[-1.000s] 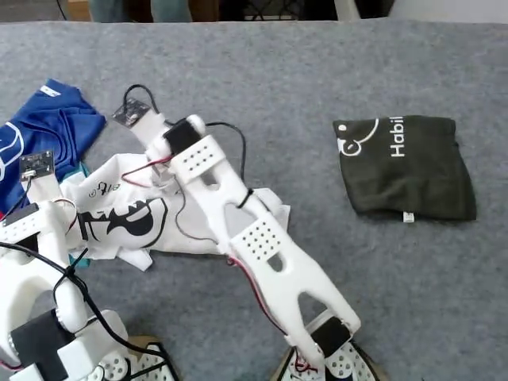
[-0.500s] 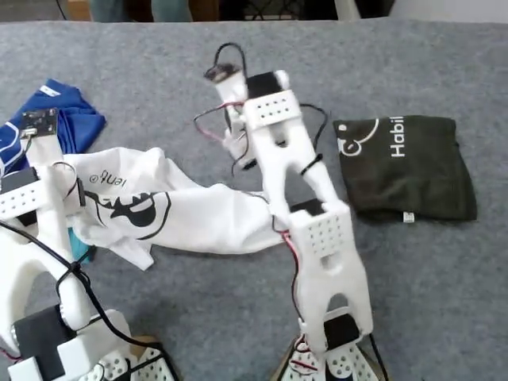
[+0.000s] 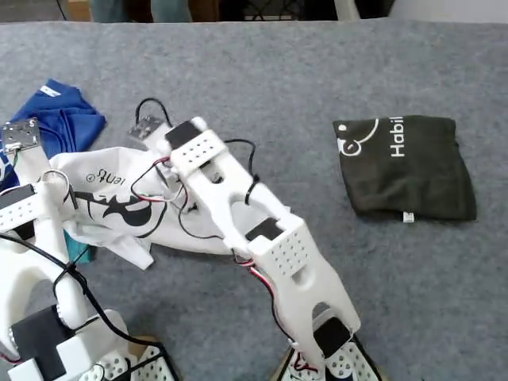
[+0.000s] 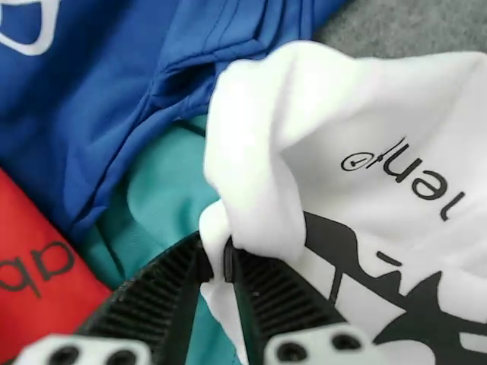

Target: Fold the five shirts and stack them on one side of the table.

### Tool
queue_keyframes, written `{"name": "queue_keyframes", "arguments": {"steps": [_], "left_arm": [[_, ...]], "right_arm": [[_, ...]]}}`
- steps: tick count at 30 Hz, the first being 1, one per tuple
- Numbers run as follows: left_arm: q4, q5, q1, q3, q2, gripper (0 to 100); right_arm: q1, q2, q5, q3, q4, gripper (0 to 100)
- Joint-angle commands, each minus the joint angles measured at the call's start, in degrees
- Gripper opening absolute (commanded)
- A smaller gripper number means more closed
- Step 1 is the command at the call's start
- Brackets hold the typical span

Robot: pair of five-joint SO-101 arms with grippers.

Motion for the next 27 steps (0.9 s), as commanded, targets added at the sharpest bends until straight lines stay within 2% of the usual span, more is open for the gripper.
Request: {"name": "queue_keyframes", "arguments": {"steps": [1,2,3,7,9,13,17,22,24,27], "left_arm": [[2.02,2.20,-0.40,-2.42,-0.26,3],[2.55,2.20,-0.40,-2.68,-0.26,3],[2.81,2.20,-0.40,-2.86,-0.26,3],[3.08,2.20,-0.31,-2.86,-0.26,3],[3.78,1.93,0.13,-2.86,-0.26,3],[10.73,2.02,2.33,-5.93,-0.26,3],[11.87,1.93,4.00,-6.90,-0.26,3],[11.96,1.85,6.81,-5.76,-0.26,3],[11.60,1.32,7.43,-4.88,-0.26,3],[11.25,-2.64,8.40,-3.12,-0.18,3]], "right_arm": [[-0.88,1.27,-0.53,-1.54,5.80,4.3],[-0.70,1.45,-0.44,-1.63,8.00,0.6],[-0.44,1.45,-0.44,-1.54,10.20,3.1],[3.08,-1.89,-3.78,3.56,11.78,1.4],[4.31,-6.64,-4.22,10.95,11.78,1.3],[6.68,-20.26,-3.87,31.69,11.60,1.3],[11.96,-34.59,3.78,51.47,11.60,1.4],[21.45,-49.98,20.84,64.84,11.60,1.8],[24.62,-54.73,25.32,65.19,11.60,7.2],[26.11,-59.91,25.93,61.67,11.60,24.0]]}}
